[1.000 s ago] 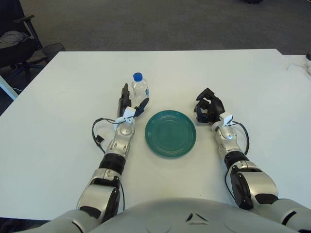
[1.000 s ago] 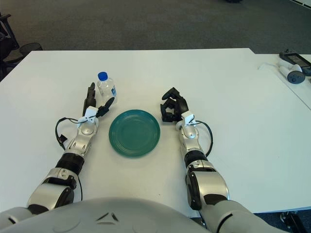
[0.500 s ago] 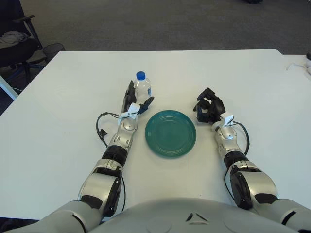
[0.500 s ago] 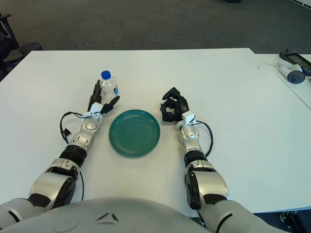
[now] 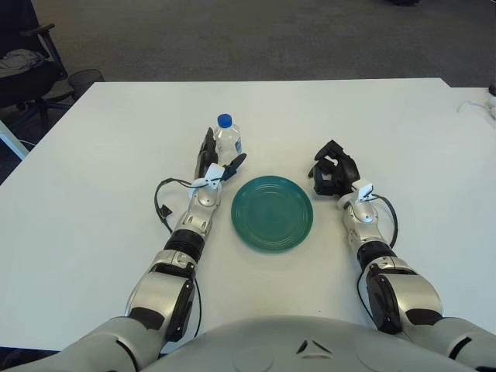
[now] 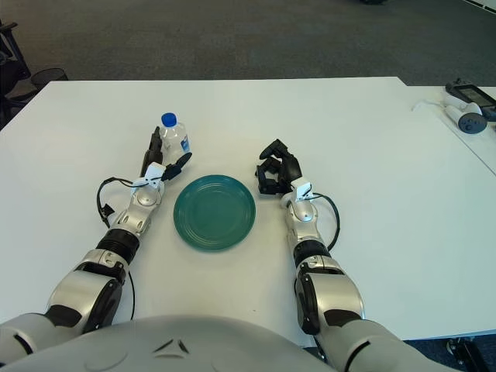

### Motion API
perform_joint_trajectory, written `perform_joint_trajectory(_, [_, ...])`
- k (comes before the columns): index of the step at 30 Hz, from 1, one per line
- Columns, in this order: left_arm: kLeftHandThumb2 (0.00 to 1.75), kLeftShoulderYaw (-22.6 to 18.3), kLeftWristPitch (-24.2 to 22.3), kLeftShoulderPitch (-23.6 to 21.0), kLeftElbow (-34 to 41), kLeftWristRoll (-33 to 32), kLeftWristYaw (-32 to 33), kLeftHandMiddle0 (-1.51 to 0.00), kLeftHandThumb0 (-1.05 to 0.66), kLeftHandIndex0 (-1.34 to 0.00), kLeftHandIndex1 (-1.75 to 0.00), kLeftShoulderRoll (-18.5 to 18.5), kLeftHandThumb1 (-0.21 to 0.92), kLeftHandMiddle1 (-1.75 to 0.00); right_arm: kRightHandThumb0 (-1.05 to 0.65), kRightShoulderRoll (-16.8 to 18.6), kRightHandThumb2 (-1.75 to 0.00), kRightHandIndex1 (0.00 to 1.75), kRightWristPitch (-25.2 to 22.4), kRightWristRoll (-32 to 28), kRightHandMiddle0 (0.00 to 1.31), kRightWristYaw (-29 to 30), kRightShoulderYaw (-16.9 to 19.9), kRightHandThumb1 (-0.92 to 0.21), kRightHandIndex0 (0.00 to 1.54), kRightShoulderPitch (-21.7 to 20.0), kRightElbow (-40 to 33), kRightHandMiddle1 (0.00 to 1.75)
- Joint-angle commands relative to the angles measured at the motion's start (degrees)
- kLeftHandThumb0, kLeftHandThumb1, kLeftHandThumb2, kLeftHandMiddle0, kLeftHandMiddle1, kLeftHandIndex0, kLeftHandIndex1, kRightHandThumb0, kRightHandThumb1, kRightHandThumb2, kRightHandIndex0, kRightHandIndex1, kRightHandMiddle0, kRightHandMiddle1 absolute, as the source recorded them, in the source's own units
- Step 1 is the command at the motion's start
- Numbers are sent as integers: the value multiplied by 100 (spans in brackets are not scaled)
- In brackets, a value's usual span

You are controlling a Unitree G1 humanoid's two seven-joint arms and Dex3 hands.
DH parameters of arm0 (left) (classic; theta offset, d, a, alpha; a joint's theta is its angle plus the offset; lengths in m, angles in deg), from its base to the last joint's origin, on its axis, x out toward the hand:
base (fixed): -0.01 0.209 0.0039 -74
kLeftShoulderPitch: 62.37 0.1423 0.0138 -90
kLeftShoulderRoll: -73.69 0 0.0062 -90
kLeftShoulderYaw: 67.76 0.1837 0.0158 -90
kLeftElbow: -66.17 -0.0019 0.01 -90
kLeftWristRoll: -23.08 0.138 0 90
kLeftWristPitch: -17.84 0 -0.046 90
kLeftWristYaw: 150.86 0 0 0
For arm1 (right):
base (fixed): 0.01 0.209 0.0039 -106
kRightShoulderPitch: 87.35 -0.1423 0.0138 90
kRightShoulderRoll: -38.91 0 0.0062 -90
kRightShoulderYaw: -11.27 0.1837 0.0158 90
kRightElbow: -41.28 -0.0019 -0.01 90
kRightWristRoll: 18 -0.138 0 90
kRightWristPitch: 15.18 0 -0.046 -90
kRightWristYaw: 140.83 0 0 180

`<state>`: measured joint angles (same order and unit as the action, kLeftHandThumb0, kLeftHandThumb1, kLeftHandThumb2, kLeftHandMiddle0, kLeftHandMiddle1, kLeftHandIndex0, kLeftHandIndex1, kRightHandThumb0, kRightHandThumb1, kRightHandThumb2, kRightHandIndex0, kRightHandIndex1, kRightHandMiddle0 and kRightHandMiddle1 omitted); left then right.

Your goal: Put the bottle into the plate.

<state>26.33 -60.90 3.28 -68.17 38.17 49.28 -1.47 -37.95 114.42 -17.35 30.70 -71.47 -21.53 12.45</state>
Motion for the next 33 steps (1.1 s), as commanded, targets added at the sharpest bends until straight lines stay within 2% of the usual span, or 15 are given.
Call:
perform_joint_trajectory(1, [17,-49,-2,-50,-173,22,153,-4,-105,0,0,-73,92,-7,0,298,-131,152,-909,-37,43,22,10,-26,75,1146,1089,175])
perform_joint_trajectory(8, [15,-148,-23,-77,-187,-42,338,-6,-105,-2,-1,-35,91,-8,0,305,-132,152,-952,-1,44,103,-16,-25,76,1141,1089,175])
perform_joint_trajectory(13, [8,-213,13,-143,-299,-84,468,-8,-105,0,-25,-28,91,-13,0,299,-132,151,-997,-17,44,45,-11,-26,76,1121,1098,175])
perform_joint_trajectory(22, [6,-320,-17,-281,-363,-106,733,-10,-105,0,-49,-34,92,-19,0,311,-137,163,-966,-53,43,-28,15,-25,71,1122,1087,175])
perform_joint_trajectory(27, [6,-394,14,-330,-314,-190,760,-2,-105,0,-56,-8,92,-39,0,304,-135,161,-994,-57,43,-65,14,-25,72,1114,1090,175])
perform_joint_trajectory(33, [6,-455,-17,-366,-232,-243,750,0,-105,0,-56,25,92,-43,0,306,-137,164,-986,-60,42,-79,22,-25,71,1116,1091,175])
